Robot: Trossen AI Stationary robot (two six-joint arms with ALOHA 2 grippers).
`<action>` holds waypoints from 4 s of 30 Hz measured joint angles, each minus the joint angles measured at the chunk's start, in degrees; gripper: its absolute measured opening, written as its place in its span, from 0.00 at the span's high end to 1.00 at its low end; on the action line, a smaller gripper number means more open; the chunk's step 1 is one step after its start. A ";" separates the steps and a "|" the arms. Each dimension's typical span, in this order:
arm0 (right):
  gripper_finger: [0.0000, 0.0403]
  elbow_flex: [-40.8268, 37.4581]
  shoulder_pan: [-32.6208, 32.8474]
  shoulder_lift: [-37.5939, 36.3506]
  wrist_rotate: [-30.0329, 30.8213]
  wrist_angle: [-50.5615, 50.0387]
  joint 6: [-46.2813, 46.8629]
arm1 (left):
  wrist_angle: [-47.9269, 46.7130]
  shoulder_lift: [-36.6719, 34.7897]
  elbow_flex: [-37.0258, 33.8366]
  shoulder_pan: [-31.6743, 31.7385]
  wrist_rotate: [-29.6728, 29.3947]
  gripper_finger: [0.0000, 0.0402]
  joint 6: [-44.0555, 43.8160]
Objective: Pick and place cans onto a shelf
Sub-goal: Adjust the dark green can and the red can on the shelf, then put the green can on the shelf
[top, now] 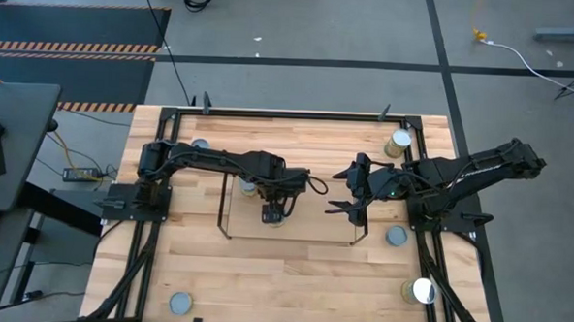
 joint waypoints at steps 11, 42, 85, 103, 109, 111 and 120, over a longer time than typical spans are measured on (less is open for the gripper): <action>0.13 -0.02 0.02 0.00 -1.37 0.01 0.02 | 0.09 0.00 0.00 0.05 -0.68 0.27 -0.72; 0.13 -0.04 0.02 0.00 -1.41 0.04 0.04 | -1.42 -0.55 0.38 0.04 -0.85 0.21 -1.09; 0.13 1.71 -28.69 -1.50 11.56 9.12 -19.99 | 17.02 -46.13 -18.40 6.68 -9.86 0.26 13.97; 0.13 -4.24 -58.13 -0.34 11.15 7.62 -6.52 | 24.90 -54.82 -28.96 26.45 -11.54 0.26 11.32; 0.13 -4.54 -63.25 1.57 11.08 6.00 -3.98 | 25.31 -54.82 -28.96 27.66 -11.81 0.26 11.32; 0.13 -3.88 -65.07 2.64 11.02 4.19 -3.78 | 25.46 -54.82 -28.96 27.73 -11.87 0.26 11.35; 0.05 5.16 -66.10 12.85 8.60 -10.61 -3.36 | 26.01 -54.80 -28.96 27.69 -12.43 0.26 11.39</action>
